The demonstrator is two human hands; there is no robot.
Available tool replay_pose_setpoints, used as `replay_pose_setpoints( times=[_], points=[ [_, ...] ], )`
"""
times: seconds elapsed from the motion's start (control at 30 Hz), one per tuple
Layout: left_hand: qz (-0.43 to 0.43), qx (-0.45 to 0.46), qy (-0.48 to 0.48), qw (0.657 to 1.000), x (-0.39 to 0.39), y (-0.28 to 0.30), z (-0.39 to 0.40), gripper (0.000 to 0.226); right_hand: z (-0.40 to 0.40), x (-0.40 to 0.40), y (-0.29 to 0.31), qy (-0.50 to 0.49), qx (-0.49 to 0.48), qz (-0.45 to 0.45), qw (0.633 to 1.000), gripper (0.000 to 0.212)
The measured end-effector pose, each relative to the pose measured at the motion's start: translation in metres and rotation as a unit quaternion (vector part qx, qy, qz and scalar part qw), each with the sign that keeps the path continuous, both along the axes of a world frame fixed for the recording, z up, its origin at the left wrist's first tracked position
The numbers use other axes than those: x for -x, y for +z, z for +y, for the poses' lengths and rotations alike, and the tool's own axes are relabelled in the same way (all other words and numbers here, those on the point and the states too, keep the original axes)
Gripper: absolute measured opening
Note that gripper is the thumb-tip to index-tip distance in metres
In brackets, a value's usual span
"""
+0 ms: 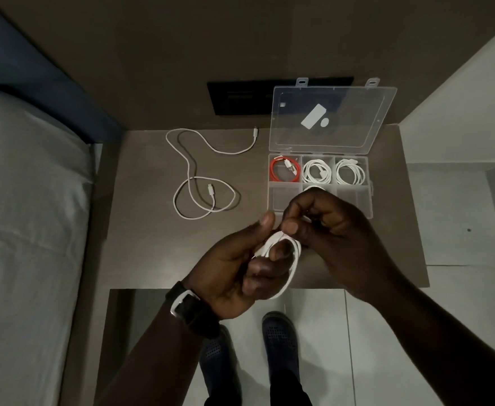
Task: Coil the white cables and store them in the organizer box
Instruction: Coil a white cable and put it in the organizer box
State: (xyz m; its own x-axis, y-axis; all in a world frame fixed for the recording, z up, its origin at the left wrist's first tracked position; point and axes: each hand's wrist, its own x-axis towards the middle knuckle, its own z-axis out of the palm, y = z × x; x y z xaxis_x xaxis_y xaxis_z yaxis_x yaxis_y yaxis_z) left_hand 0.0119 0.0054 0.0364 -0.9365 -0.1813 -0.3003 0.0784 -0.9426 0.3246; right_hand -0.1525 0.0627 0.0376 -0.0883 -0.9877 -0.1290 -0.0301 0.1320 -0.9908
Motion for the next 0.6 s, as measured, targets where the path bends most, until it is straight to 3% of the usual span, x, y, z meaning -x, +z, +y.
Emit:
replay_pose_setpoints(
  times=[0.07, 0.17, 0.33, 0.47, 0.6],
  points=[
    [0.000, 0.012, 0.014, 1.000, -0.003, -0.004, 0.002, 0.023, 0.002, -0.010, -0.004, -0.049, -0.043, -0.104, 0.992, 0.004],
    [-0.076, 0.121, 0.025, 0.989, -0.005, -0.008, 0.003, 0.021, 0.005, -0.017, -0.011, -0.120, -0.093, -0.175, 0.973, 0.008],
    [-0.193, 0.292, 0.074, 0.934, 0.006, -0.005, 0.009, 0.023, 0.006, -0.020, -0.014, -0.189, -0.130, -0.315, 0.921, 0.030],
    [-0.234, 0.454, 0.087, 0.855, 0.017, -0.004, 0.022, 0.028, 0.004, -0.021, -0.017, -0.251, -0.142, -0.294, 0.911, 0.025],
    [-0.288, 0.501, 0.120, 0.807, 0.011, -0.008, 0.025, 0.029, 0.010, -0.034, -0.020, -0.286, -0.104, -0.124, 0.945, 0.016]
  ],
)
